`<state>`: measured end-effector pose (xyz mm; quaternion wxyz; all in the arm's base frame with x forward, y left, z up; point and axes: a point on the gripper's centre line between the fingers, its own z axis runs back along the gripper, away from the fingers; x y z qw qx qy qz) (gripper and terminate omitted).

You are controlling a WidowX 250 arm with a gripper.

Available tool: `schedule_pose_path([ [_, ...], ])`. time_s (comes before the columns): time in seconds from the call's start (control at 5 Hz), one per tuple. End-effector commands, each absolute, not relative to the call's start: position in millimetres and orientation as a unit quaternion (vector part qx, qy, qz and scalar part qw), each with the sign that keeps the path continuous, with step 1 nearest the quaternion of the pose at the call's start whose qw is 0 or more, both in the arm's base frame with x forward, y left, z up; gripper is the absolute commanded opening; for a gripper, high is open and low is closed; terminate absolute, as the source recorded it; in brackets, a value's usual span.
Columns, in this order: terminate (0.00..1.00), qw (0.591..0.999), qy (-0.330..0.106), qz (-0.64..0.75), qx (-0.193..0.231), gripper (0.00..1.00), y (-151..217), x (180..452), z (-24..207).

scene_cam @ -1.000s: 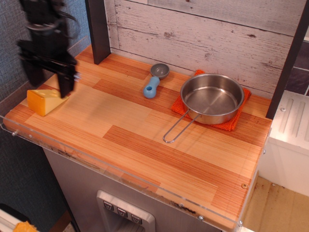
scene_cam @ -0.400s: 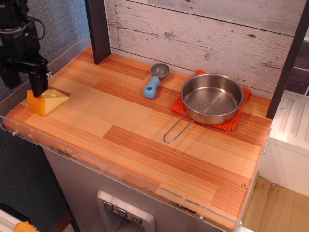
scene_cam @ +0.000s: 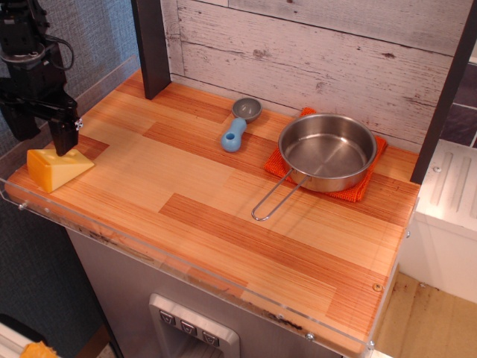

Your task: Move cheese to pot

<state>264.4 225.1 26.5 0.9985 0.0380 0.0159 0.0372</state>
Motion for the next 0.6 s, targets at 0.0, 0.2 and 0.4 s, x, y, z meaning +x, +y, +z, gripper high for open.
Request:
schedule_pose_path([
  [0.0,0.0,0.997,-0.02,0.037,0.062,1.0,222.0,264.9,62.0],
  [0.2,0.0,0.996,-0.056,0.045,0.055,1.0,221.9,263.8,87.3],
  [0.4,0.0,0.995,-0.074,0.036,0.064,1.0,214.0,261.8,106.8],
])
